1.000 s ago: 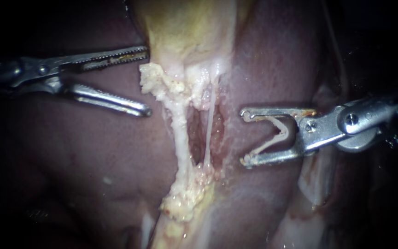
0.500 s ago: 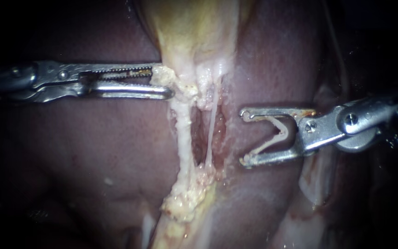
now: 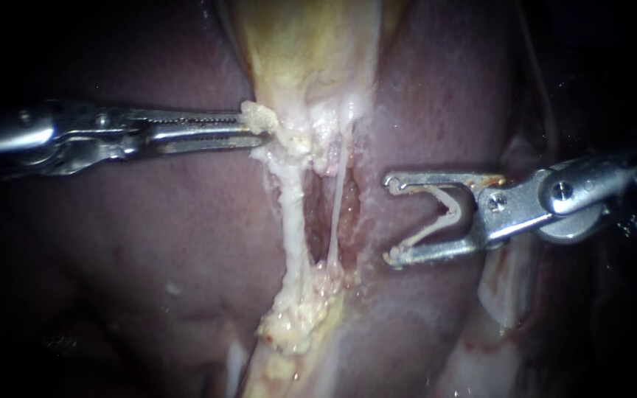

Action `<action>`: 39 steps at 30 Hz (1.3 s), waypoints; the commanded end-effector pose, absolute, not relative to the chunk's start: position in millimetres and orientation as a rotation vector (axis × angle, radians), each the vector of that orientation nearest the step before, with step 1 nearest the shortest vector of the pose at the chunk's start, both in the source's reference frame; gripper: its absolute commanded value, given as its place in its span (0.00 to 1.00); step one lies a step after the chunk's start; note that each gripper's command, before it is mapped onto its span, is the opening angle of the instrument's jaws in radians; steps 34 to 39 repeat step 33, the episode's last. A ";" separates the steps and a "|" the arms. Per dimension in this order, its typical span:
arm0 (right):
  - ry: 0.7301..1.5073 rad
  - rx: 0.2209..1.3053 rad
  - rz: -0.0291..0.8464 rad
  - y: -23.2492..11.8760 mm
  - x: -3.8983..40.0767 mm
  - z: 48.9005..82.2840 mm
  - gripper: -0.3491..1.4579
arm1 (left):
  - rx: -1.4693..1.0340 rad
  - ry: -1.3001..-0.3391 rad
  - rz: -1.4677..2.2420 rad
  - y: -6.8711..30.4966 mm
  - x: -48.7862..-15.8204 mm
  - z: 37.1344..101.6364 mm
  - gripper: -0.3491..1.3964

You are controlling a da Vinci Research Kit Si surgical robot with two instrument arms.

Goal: Grabbing gallbladder

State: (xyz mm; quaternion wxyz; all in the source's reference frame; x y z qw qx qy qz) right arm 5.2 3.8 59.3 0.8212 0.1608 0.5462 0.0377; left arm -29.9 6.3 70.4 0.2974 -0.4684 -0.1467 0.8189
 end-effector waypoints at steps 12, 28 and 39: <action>1.163 0.343 0.080 3.8 5.1 59.4 0.47 | -1.320 -0.402 2.080 10.1 -23.4 63.5 0.00; 1.163 0.343 0.080 3.8 5.1 59.4 0.47 | -1.353 -0.366 2.064 10.6 -22.8 61.3 0.00; 1.163 0.343 0.080 3.8 5.1 59.4 0.47 | -1.353 -0.364 2.065 10.5 -22.9 61.4 0.00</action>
